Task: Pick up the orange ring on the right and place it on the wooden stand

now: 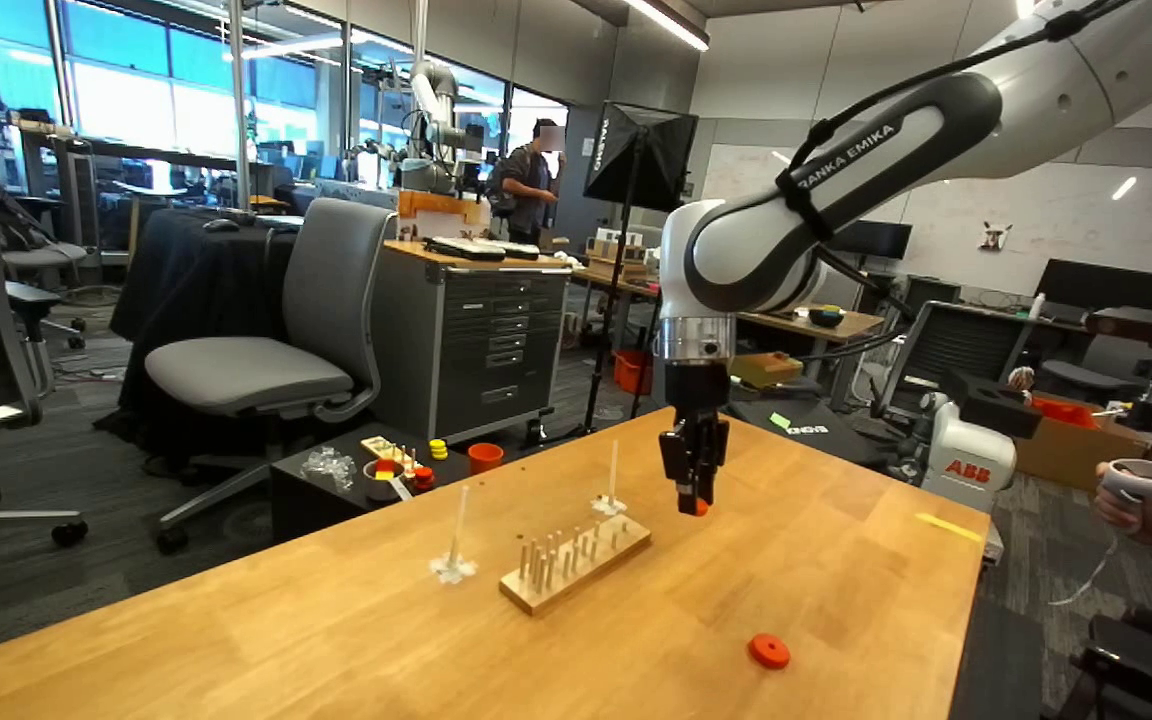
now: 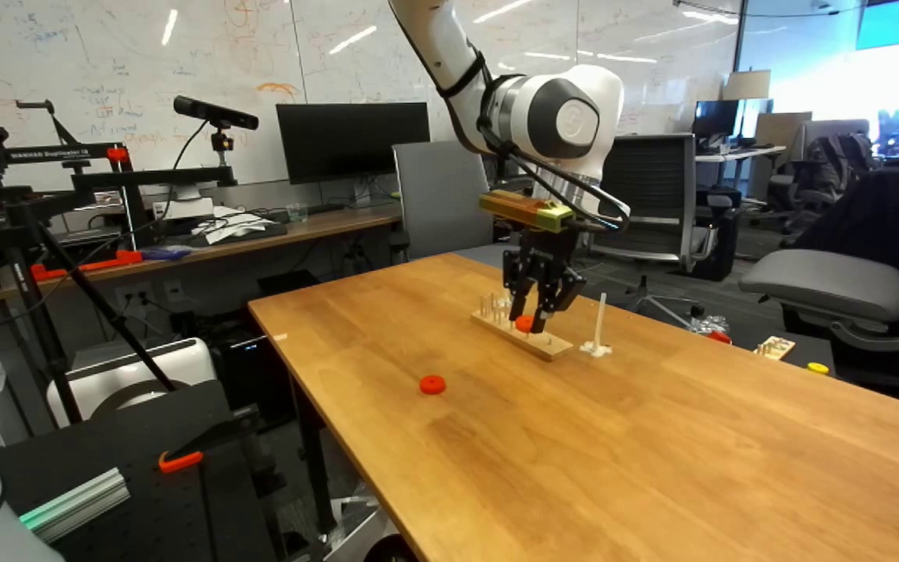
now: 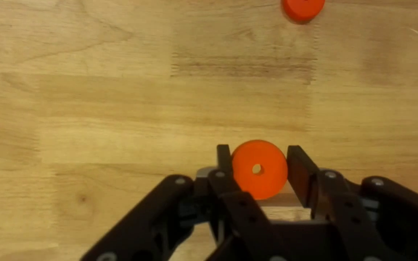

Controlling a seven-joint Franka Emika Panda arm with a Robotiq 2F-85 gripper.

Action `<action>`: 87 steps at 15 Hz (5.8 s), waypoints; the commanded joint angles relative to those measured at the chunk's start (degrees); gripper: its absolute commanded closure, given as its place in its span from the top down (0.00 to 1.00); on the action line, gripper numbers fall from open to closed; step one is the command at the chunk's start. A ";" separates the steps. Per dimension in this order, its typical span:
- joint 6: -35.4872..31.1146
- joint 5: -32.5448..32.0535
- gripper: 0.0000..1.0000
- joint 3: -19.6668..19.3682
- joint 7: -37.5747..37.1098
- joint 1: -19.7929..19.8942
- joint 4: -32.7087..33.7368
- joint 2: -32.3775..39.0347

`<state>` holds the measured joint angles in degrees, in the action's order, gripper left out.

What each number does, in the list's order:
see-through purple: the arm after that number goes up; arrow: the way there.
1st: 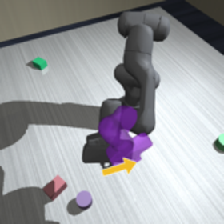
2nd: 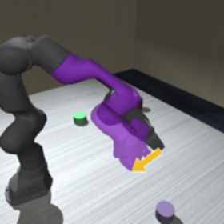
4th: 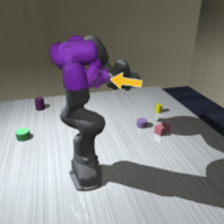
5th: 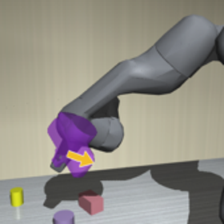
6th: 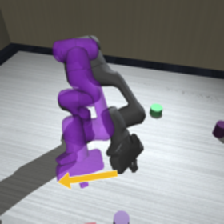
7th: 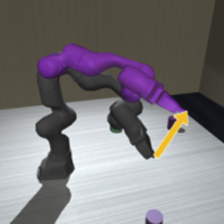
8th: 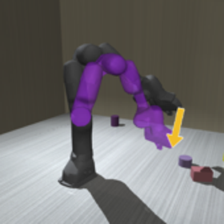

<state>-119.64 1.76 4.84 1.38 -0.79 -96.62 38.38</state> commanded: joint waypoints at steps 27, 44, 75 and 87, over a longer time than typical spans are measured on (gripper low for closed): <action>13.42 1.35 0.18 -0.75 -9.36 -5.27 28.62 18.03; 15.48 1.13 0.18 -0.65 -9.19 -6.30 34.50 22.45; 20.29 1.00 0.18 -0.93 -9.33 -6.47 38.68 26.22; 13.63 0.88 1.00 0.24 -2.82 -2.41 24.04 12.29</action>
<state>-101.91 1.94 4.34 -4.65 -5.30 -62.56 59.82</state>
